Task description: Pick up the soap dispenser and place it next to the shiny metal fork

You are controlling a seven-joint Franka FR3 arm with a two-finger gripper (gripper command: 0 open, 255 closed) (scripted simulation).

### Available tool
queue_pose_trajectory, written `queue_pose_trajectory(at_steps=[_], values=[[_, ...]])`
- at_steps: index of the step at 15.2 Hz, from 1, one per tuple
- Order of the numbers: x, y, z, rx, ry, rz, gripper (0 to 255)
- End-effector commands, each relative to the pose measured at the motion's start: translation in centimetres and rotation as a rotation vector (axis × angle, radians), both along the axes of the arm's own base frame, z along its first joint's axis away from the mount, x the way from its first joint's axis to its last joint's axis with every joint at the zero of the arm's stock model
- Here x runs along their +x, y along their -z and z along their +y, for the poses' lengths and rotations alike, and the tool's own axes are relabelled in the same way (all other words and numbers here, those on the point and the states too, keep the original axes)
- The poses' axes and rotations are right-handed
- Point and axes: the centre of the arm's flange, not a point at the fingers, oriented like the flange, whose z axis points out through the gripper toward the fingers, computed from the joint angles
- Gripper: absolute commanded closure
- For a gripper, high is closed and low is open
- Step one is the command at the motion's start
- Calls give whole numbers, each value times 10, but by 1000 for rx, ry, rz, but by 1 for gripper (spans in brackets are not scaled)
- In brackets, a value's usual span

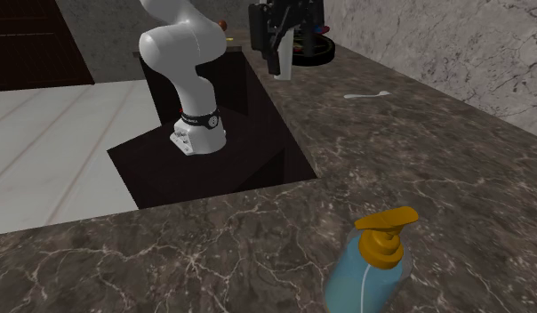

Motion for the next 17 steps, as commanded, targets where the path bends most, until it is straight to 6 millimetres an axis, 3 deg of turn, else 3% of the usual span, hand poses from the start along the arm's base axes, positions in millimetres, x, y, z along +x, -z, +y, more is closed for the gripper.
queue_pose_trajectory(at_steps=[1, 17], values=[[13, 8, -15, -9, 16, -25, 0], [129, 49, -151, -73, 143, -206, 0]])
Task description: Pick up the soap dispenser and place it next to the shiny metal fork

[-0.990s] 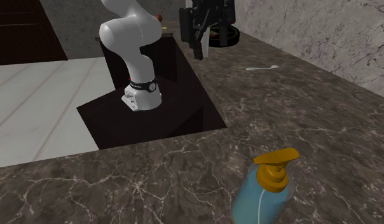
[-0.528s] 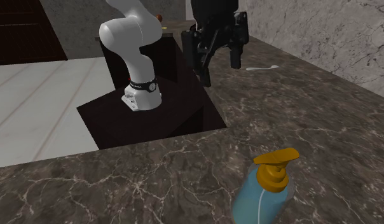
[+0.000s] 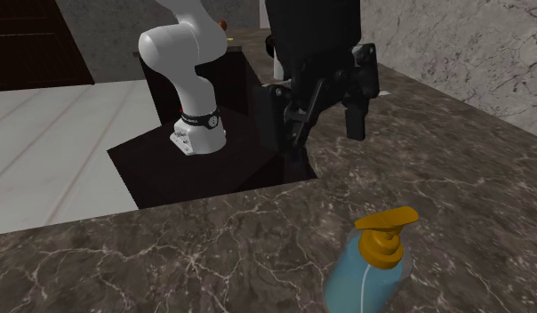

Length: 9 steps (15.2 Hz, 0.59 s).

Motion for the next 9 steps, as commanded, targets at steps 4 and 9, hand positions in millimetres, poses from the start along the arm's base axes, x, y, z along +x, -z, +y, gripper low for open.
queue_pose_trajectory(at_steps=[4, 9], values=[[35, 10, -46, -22, 40, -58, 0], [46, 31, -52, -24, 45, -65, 0]])
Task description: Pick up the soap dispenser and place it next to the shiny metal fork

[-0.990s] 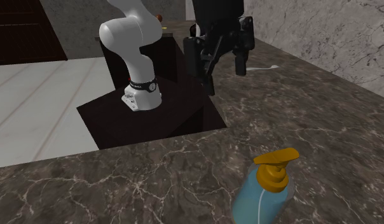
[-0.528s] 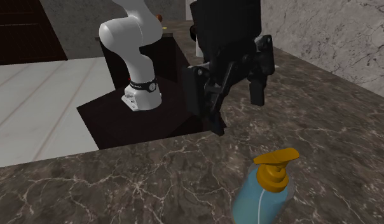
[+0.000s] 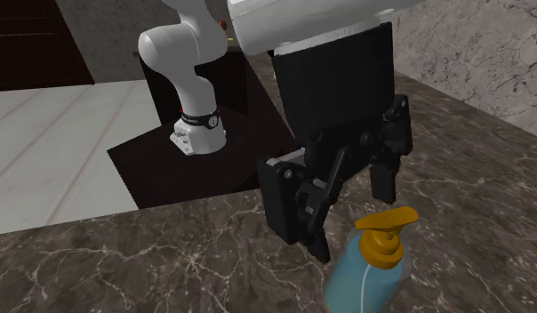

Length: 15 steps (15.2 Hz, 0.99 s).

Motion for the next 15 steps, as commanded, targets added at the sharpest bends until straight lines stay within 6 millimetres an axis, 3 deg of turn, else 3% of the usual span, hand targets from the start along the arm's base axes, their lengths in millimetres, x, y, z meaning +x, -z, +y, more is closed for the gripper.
queue_pose_trajectory(at_steps=[1, 4, 11, 12, 15], values=[[4, 10, -1, 0, 1, -1, 0], [9, 22, -1, 0, 1, -1, 0], [9, 22, -1, 0, 1, -1, 0], [9, 22, -1, 0, 1, -1, 255], [9, 22, -1, 0, 1, -1, 255]])
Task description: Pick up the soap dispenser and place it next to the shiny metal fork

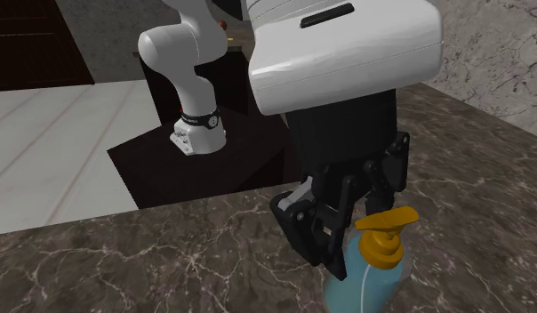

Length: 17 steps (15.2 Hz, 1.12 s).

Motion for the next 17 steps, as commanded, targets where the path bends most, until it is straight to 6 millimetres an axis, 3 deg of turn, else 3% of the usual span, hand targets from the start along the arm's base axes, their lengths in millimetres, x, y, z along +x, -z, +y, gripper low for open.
queue_pose_trajectory(at_steps=[1, 6, 17], values=[[0, 0, 0, 0, 0, 0, 255], [0, 0, 0, 0, 0, 0, 255], [0, -58, 0, 0, 0, 0, 255]])
